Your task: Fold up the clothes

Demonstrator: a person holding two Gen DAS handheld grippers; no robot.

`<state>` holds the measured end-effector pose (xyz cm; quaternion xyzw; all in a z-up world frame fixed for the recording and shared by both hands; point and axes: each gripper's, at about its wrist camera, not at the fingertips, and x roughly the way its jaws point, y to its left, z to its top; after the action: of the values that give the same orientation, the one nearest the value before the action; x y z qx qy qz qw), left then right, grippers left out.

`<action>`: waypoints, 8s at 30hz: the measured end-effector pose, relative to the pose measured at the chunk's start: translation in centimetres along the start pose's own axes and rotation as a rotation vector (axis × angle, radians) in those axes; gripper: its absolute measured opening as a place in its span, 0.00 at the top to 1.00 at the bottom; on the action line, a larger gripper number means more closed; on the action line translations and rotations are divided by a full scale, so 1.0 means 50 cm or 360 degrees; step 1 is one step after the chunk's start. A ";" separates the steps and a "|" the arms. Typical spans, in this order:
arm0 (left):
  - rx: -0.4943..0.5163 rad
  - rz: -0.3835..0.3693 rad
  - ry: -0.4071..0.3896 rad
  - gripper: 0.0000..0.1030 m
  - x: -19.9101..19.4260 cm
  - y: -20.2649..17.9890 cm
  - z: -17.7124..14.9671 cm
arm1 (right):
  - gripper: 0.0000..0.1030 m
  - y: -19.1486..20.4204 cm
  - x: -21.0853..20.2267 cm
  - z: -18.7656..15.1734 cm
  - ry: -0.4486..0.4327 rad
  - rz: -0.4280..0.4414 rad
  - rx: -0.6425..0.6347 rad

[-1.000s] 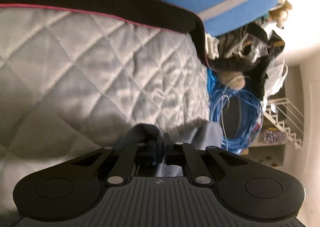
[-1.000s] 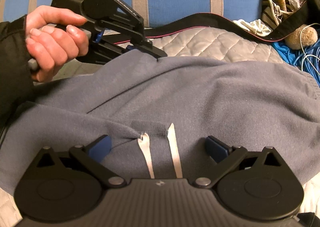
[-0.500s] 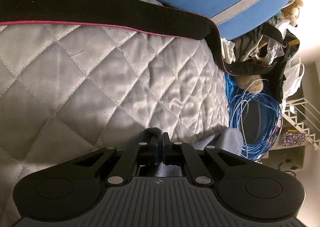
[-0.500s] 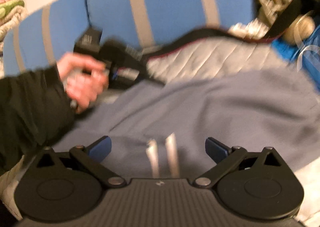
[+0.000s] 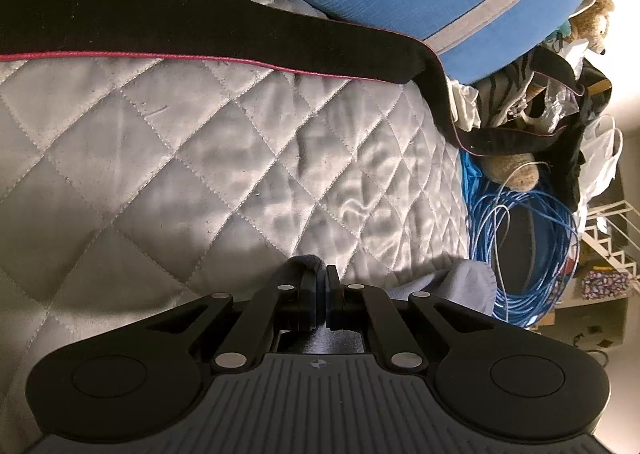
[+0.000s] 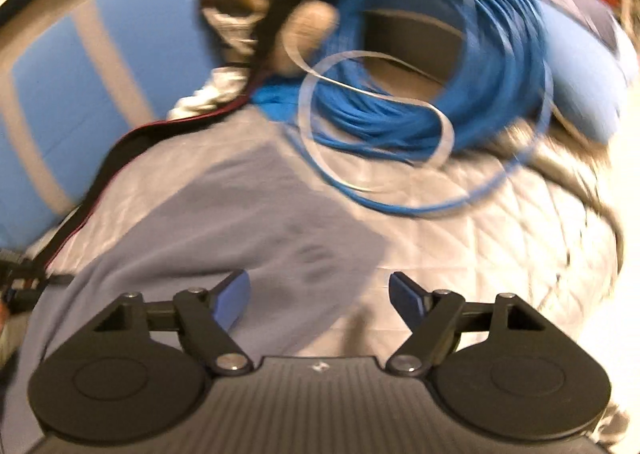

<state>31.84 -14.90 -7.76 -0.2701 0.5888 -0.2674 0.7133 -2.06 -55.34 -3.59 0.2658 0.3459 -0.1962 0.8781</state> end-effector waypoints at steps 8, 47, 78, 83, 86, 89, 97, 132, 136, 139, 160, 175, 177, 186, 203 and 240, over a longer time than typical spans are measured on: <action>-0.0080 -0.0035 0.0000 0.97 -0.002 0.015 0.005 | 0.93 -0.072 0.045 0.000 0.0001 0.0240 0.0306; -0.0306 -0.0133 0.0017 0.95 0.017 0.067 0.024 | 0.97 0.375 0.052 -0.136 0.0386 0.0387 -0.1691; -0.0313 -0.0185 0.0065 0.95 0.020 0.078 0.030 | 0.97 0.386 0.061 -0.134 0.0399 0.0623 -0.2012; -0.0344 -0.0188 0.0076 0.96 0.019 0.080 0.033 | 1.00 0.388 0.046 -0.148 0.0375 0.0562 -0.2097; -0.0319 -0.0162 0.0058 0.96 0.017 0.073 0.033 | 1.00 0.380 0.027 -0.152 0.0399 0.0572 -0.2113; -0.0307 -0.0145 0.0053 0.96 0.016 0.069 0.035 | 1.00 0.366 0.010 -0.154 0.0444 0.0593 -0.2105; -0.0300 -0.0144 0.0054 0.96 0.016 0.072 0.037 | 1.00 0.352 -0.005 -0.163 0.0512 0.0603 -0.2085; -0.0305 -0.0117 0.0025 0.96 0.009 0.076 0.034 | 0.99 0.131 0.053 0.003 0.0359 0.0264 -0.1896; -0.0307 -0.0132 0.0054 0.95 0.010 0.078 0.036 | 0.72 0.139 0.038 0.016 0.0343 0.0289 -0.1863; -0.0311 -0.0146 0.0066 0.95 0.011 0.082 0.036 | 0.47 0.145 0.011 0.055 0.0252 0.0406 -0.1723; -0.0309 -0.0109 0.0030 0.95 0.012 0.073 0.031 | 0.48 0.124 0.218 0.172 0.0063 -0.0117 -0.1014; -0.0305 -0.0061 0.0003 0.64 -0.026 0.040 0.016 | 0.10 0.152 0.026 0.149 0.0067 0.0016 -0.1217; -0.0254 0.0002 -0.0034 0.48 -0.064 0.015 -0.002 | 0.04 0.152 -0.006 0.137 0.0085 0.0048 -0.1217; -0.0001 0.0307 -0.0198 0.43 -0.242 -0.104 -0.082 | 0.00 0.160 -0.149 0.126 0.0128 0.0156 -0.1235; 0.1190 0.0709 -0.0246 0.38 -0.246 -0.494 -0.182 | 0.00 0.187 -0.166 0.042 0.0162 0.0320 -0.1142; 0.0930 0.0592 0.0022 0.68 0.267 -0.383 -0.110 | 0.99 0.134 -0.034 -0.132 0.0243 0.0146 -0.1475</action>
<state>27.41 -38.25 -4.55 0.0593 0.5313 -0.2919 0.7931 -2.98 -45.84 -4.24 -0.1256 0.4484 0.0380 0.8841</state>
